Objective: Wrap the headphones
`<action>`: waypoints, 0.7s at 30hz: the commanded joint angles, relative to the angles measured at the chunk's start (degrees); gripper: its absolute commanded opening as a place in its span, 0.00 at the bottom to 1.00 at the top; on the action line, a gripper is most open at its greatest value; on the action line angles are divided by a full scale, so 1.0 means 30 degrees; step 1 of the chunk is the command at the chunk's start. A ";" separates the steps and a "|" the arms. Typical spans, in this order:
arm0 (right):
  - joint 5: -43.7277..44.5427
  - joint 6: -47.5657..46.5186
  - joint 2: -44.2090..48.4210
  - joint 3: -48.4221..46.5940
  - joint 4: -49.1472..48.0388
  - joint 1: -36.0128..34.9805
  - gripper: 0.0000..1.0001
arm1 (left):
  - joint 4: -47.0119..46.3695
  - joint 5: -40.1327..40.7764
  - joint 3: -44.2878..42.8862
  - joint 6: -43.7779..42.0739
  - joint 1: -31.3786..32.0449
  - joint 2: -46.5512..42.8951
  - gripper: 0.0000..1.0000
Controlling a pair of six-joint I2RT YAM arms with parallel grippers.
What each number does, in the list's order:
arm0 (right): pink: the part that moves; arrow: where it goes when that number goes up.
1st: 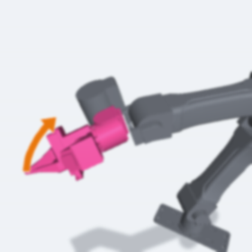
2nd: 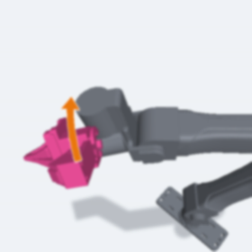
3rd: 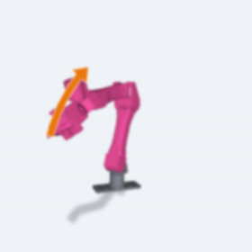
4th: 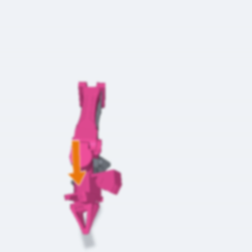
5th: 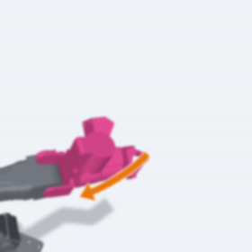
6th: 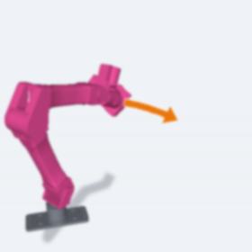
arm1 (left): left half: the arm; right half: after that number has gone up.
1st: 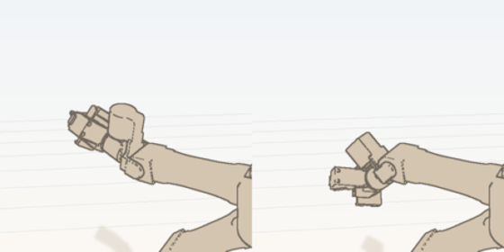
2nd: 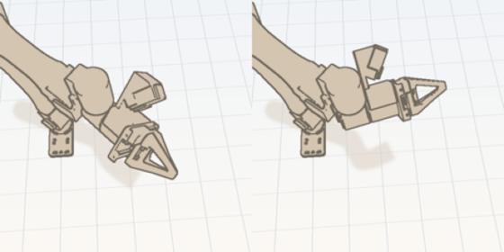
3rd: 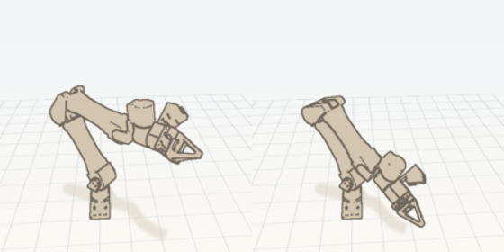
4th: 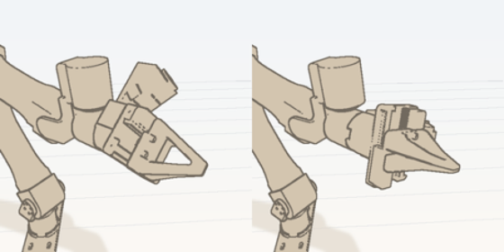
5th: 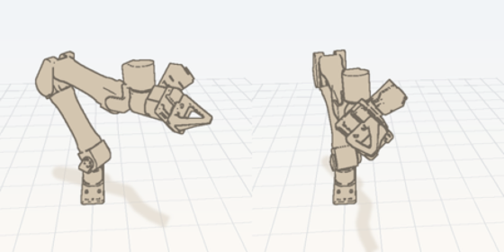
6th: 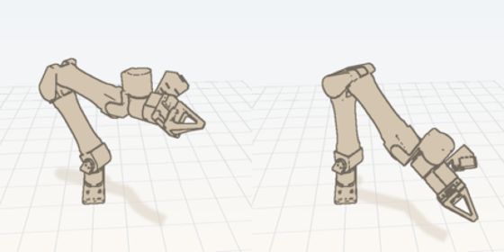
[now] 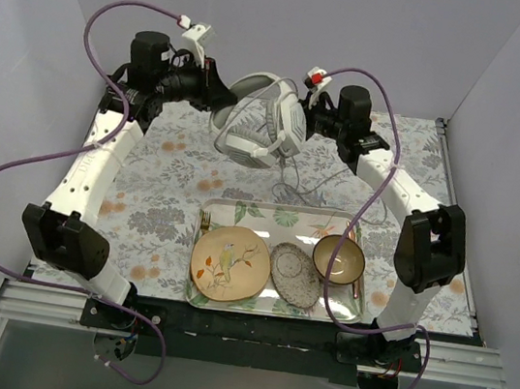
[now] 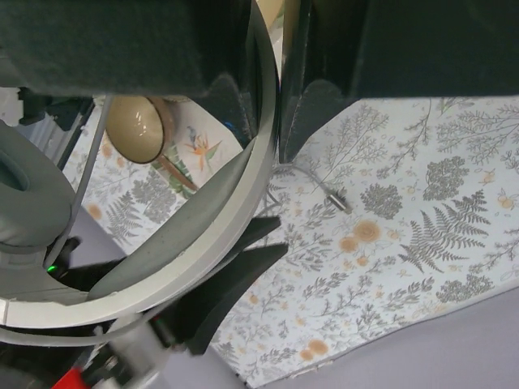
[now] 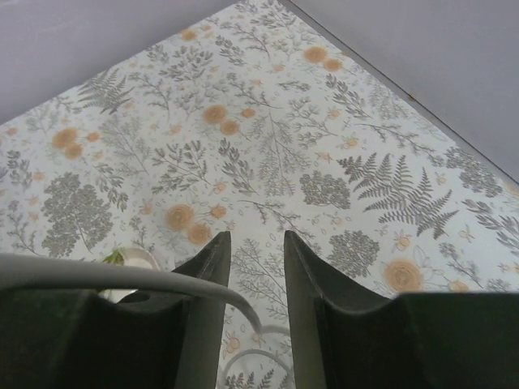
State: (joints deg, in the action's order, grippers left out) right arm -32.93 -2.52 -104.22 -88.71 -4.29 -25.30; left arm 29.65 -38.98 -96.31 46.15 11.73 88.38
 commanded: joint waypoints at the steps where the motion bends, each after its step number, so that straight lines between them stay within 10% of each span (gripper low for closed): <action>1: -0.1799 0.4615 0.0145 0.1793 -0.7934 -0.0150 0.42 | 0.0341 -0.0953 -0.2900 0.2720 -0.0129 -0.0925 0.00; 13: 0.0604 0.6171 -0.3195 0.2935 -0.9817 -0.1059 0.47 | 0.0489 0.2533 -1.1863 0.6498 -0.0888 0.1447 0.00; 21: 0.0780 0.6496 -0.4309 0.3788 -1.0200 -0.1614 0.35 | -0.0595 0.3208 -1.2808 0.9516 -0.3028 0.2737 0.00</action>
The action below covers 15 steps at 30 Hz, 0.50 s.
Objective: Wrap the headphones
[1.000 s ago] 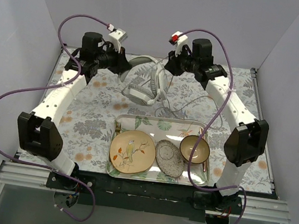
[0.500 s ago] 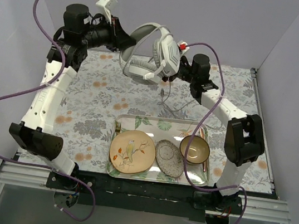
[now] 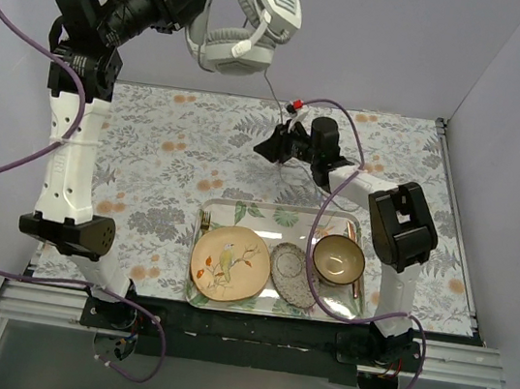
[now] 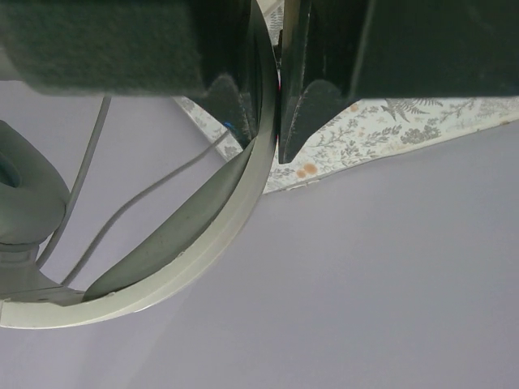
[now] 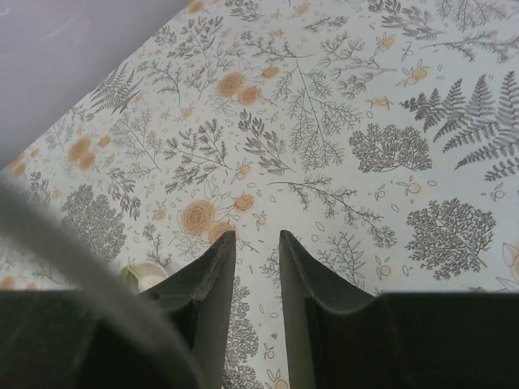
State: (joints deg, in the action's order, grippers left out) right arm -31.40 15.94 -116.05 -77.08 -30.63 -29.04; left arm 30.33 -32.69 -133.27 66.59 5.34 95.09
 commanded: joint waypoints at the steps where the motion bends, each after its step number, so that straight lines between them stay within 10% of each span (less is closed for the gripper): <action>1: 0.0358 0.0194 -0.0486 -0.0175 -0.0927 -0.0486 0.31 | -0.0996 0.1372 -0.0430 0.3142 -0.1308 0.0646 0.00; 8: 0.0914 -0.2292 -0.1833 -0.2809 0.4832 -0.2388 0.06 | -0.1816 0.5318 0.0681 0.3908 -0.3128 0.1115 0.00; 15: 0.2729 -0.6833 -0.2857 -0.7519 1.2594 -0.5812 0.01 | -0.4361 1.0476 0.2527 0.2680 -0.4182 0.2197 0.00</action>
State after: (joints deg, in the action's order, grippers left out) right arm -26.17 4.82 -123.76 -90.54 -8.62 -41.10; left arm 26.24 -13.15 -126.91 74.28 -5.69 100.57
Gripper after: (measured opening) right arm 0.024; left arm 0.099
